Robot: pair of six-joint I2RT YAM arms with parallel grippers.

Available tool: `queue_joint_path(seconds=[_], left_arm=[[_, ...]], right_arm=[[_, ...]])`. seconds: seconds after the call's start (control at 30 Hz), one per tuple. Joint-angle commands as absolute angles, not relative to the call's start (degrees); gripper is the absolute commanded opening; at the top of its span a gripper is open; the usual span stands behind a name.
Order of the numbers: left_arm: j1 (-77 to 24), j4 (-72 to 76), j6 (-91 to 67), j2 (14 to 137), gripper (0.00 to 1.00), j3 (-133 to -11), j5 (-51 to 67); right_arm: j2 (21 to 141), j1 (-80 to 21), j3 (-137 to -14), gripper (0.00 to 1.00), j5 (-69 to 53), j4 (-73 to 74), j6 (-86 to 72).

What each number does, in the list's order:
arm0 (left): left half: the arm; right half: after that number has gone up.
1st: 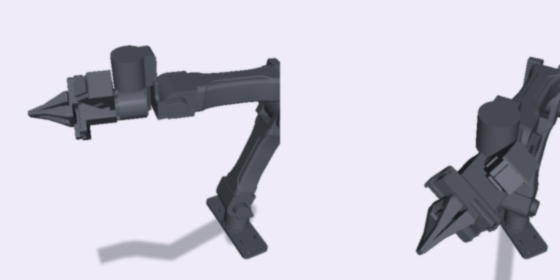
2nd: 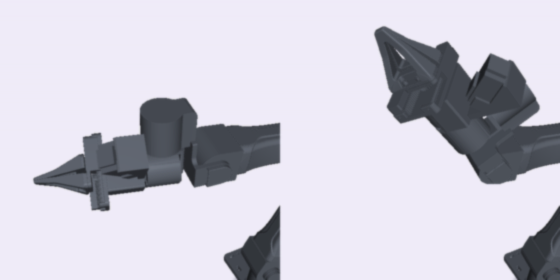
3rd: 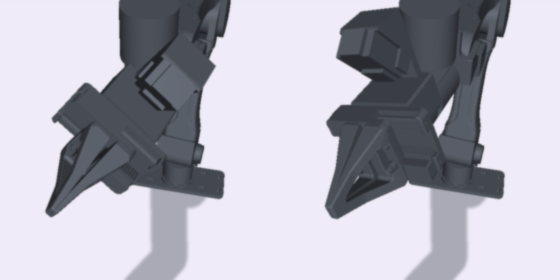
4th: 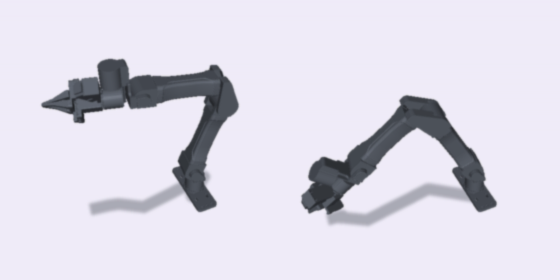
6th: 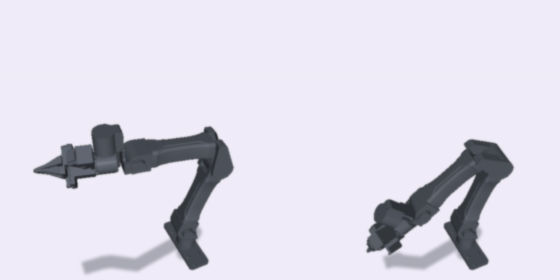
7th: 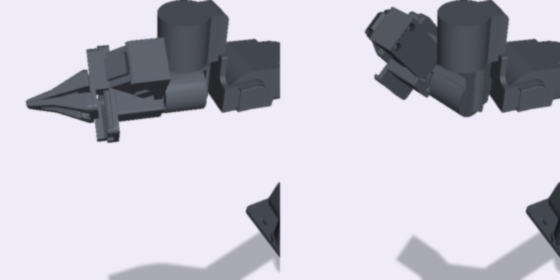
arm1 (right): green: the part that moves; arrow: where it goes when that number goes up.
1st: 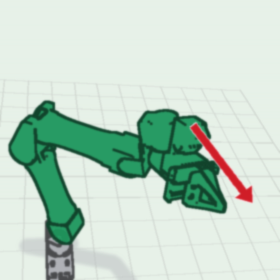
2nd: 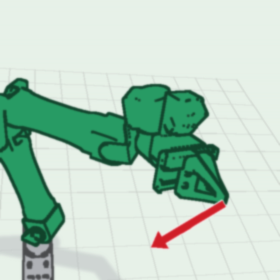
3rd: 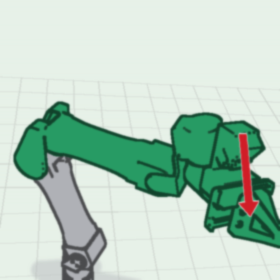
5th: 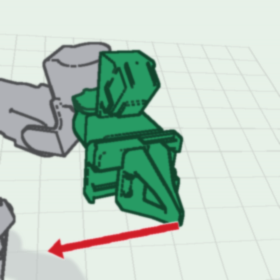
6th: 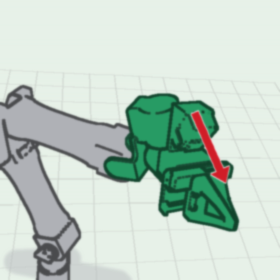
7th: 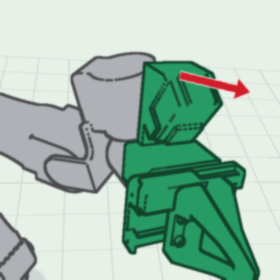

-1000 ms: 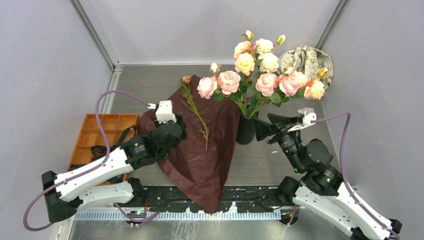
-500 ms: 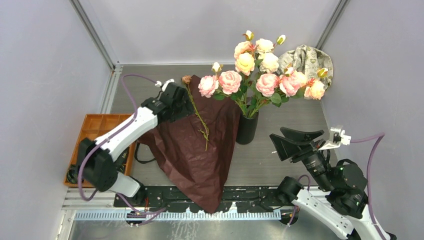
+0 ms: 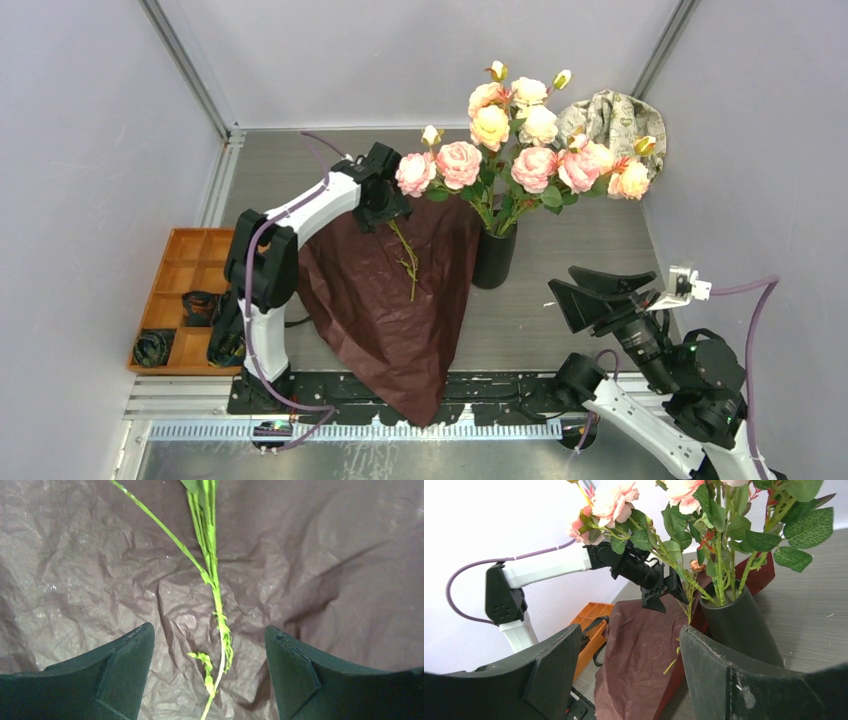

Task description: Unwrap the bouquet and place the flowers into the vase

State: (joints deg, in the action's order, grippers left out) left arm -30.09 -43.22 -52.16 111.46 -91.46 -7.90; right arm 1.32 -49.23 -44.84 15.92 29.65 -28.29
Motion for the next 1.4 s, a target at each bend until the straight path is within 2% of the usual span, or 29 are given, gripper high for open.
queue_joint_path(seconds=[0.0,0.27,0.57,1.03,1.17,1.37], left_arm=[[-28.21,-44.93,-53.2,114.63,0.8,-95.73,-6.92],[-25.87,-46.43,-53.26,122.33,0.79,-102.24,-6.04],[-22.55,-51.32,-52.22,131.65,0.77,-115.06,-5.89],[-20.13,-56.67,-50.96,140.72,0.75,-128.37,-6.93],[-19.97,-57.61,-50.39,142.41,0.7,-130.85,-7.25],[-19.78,-56.27,-49.94,142.84,0.51,-130.52,-6.83]], right_arm=[[0.41,-49.13,-48.49,0.77,17.53,31.99,-28.56],[0.44,-49.13,-48.38,0.77,17.11,32.36,-28.72],[0.43,-49.11,-47.66,0.77,16.78,32.29,-29.54],[0.43,-49.08,-46.69,0.77,17.24,31.53,-29.78],[0.44,-49.08,-46.44,0.77,17.44,31.57,-29.88],[0.43,-49.1,-46.24,0.77,17.49,31.55,-30.21]])
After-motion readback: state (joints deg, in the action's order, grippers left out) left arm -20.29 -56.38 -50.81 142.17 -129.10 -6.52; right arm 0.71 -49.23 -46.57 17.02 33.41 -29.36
